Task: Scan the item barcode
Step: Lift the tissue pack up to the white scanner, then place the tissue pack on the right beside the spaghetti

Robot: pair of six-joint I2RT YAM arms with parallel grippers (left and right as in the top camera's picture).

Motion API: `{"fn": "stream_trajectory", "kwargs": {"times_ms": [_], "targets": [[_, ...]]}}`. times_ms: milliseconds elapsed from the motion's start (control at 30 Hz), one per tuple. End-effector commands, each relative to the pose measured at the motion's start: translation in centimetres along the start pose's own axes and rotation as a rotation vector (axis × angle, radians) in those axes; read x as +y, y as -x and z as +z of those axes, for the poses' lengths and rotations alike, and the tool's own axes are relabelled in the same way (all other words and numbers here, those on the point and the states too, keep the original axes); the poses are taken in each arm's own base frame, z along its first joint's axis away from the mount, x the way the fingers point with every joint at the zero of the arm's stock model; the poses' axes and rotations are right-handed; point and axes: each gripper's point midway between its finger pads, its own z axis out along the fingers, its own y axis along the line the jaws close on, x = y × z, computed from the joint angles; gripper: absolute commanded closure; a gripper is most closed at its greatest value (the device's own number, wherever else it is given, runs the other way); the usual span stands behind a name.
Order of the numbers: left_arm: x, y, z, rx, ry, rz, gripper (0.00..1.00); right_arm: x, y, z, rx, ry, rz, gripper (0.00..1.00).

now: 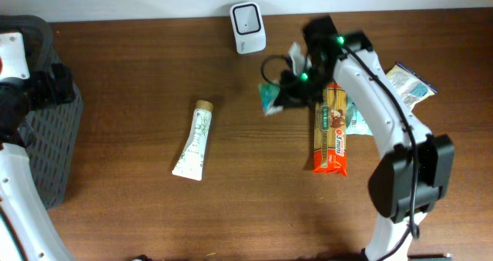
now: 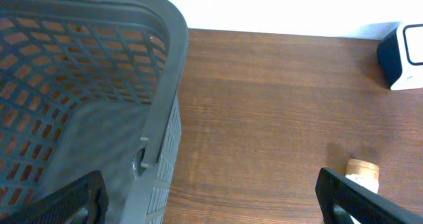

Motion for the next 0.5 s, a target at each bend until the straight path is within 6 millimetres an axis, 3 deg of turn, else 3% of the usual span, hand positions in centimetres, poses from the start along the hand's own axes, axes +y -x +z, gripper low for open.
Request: {"fn": "stream_trajectory", "kwargs": {"times_ms": [0, 67, 167, 200, 300, 367, 467], "targets": [[0.0, 0.5, -0.4, -0.016, 0.0, 0.019, 0.01, 0.0, 6.2, -9.0, -0.438, -0.484, -0.153, 0.96], [0.0, 0.5, -0.4, -0.016, 0.0, 0.019, 0.01, 1.6, 9.3, -11.4, -0.639, -0.637, -0.23, 0.96], [0.0, 0.5, -0.4, -0.016, 0.0, 0.019, 0.01, 3.9, 14.0, -11.7, -0.828, -0.751, -0.329, 0.96], [0.0, 0.5, -0.4, -0.016, 0.0, 0.019, 0.01, 4.2, 16.1, -10.8, -0.877, -0.776, -0.361, 0.96], [0.0, 0.5, -0.4, -0.016, 0.0, 0.019, 0.01, 3.9, 19.9, -7.3, -0.923, -0.812, -0.434, 0.96], [0.0, 0.5, -0.4, -0.016, 0.0, 0.019, 0.01, 3.0, 23.2, -2.9, -0.939, -0.881, -0.55, 0.96], [-0.1, 0.4, -0.4, -0.016, 0.0, 0.019, 0.01, 1.7, 24.9, 2.8, -0.891, -0.966, -0.693, 0.96]]}}
